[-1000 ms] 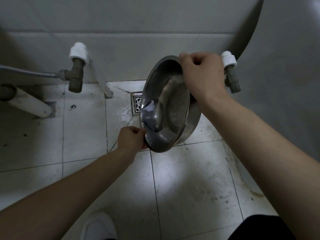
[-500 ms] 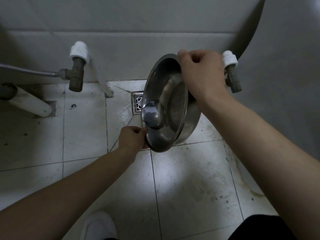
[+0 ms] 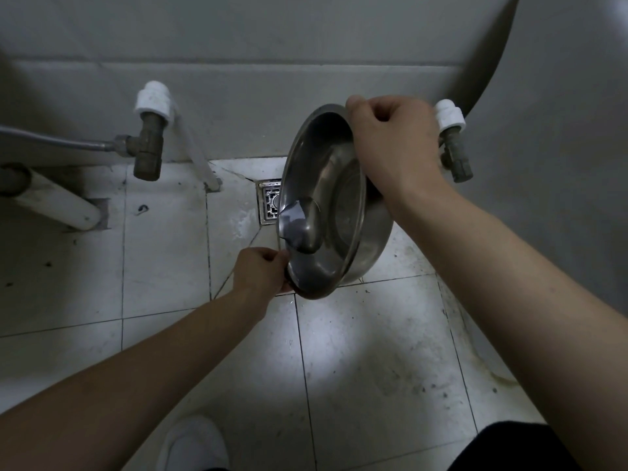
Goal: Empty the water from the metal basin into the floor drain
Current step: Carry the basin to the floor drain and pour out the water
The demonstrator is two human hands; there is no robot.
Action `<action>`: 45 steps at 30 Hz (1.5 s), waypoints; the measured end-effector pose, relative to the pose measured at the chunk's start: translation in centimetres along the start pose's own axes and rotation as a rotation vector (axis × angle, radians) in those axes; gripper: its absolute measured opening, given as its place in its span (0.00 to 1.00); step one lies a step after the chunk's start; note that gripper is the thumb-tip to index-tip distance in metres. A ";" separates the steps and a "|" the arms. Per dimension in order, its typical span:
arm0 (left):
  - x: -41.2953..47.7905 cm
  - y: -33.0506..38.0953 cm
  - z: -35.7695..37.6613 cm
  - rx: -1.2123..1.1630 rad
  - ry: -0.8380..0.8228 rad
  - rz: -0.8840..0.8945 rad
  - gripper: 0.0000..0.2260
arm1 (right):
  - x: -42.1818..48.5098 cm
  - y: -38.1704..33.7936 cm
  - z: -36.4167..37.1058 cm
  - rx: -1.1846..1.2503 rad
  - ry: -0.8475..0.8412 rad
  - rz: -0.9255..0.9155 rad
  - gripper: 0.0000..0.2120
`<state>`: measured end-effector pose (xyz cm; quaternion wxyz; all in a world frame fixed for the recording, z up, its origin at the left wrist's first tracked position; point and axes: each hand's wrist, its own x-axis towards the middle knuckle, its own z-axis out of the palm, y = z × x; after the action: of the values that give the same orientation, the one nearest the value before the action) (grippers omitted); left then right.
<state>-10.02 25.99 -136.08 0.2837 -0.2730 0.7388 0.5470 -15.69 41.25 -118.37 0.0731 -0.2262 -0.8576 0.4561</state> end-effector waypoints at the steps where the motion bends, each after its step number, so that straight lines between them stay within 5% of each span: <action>1: 0.0 0.0 0.0 -0.002 -0.001 -0.001 0.10 | 0.0 0.0 0.0 0.000 0.000 0.001 0.21; 45: -0.7 0.7 0.8 -0.047 -0.045 -0.034 0.09 | -0.3 -1.2 -0.2 -0.112 -0.037 -0.005 0.17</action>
<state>-9.92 26.98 -135.34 0.3030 -0.2795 0.7145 0.5653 -15.71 40.67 -117.22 0.0457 -0.2192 -0.8836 0.4112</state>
